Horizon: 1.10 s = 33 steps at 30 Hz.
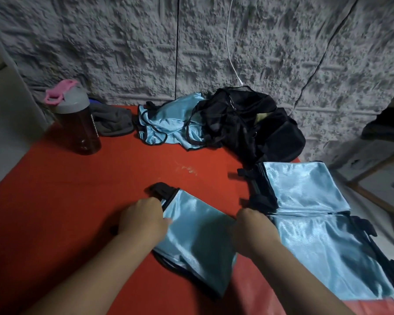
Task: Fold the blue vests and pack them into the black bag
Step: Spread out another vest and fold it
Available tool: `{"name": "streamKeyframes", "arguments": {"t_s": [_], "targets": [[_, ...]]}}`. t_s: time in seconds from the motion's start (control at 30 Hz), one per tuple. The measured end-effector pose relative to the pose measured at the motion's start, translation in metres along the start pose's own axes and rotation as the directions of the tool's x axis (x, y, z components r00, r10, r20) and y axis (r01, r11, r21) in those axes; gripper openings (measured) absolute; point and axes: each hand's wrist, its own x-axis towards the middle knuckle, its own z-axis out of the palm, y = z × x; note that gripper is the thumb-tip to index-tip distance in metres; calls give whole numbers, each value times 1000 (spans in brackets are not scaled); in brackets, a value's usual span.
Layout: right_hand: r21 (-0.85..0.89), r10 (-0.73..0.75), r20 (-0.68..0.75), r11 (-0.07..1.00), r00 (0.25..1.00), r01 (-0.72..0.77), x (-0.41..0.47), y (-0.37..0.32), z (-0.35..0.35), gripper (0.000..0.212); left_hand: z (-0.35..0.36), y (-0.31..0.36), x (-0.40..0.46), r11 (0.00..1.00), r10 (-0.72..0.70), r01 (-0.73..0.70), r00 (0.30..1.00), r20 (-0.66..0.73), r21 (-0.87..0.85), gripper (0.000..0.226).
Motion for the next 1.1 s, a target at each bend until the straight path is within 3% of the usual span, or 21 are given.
{"name": "streamKeyframes", "arguments": {"t_s": [0.17, 0.3, 0.43, 0.5, 0.6, 0.7, 0.8, 0.93, 1.03, 1.1], "targets": [[30, 66, 4, 997, 998, -67, 5, 15, 15, 34, 1, -3, 10, 989, -94, 101, 994, 64, -109, 47], [156, 83, 48, 984, 995, -89, 14, 17, 19, 42, 3, -8, 13, 968, -104, 123, 990, 96, -221, 37], [315, 82, 64, 944, 995, -98, 16, 12, 15, 36, 4, -9, 9, 965, -53, 68, 996, 69, -253, 25], [499, 70, 92, 860, 993, -107, 16, 9, 11, 24, 0, -9, 8, 930, -53, 75, 996, 70, -359, 22], [759, 70, 146, 631, 987, -157, 14, 6, 8, 1, -8, -13, 10, 785, -68, 147, 986, 153, -602, 20], [859, 89, 202, 463, 975, -220, 13, 4, 9, 7, -10, -19, 10, 679, -73, 190, 979, 193, -709, 37], [885, 82, 283, 361, 956, -293, 11, 5, 14, 10, -5, -21, 7, 606, -83, 226, 971, 222, -763, 36], [881, 75, 312, 351, 947, -318, 7, 6, 23, 10, -5, -21, 7, 522, -74, 231, 971, 226, -821, 39], [860, 91, 287, 414, 954, -298, 8, 5, 26, 15, -6, -18, 5, 442, -57, 238, 970, 237, -865, 33], [847, 126, 244, 455, 962, -275, 11, 5, 28, 8, -5, -17, 5, 402, -59, 250, 967, 248, -881, 30]]}}
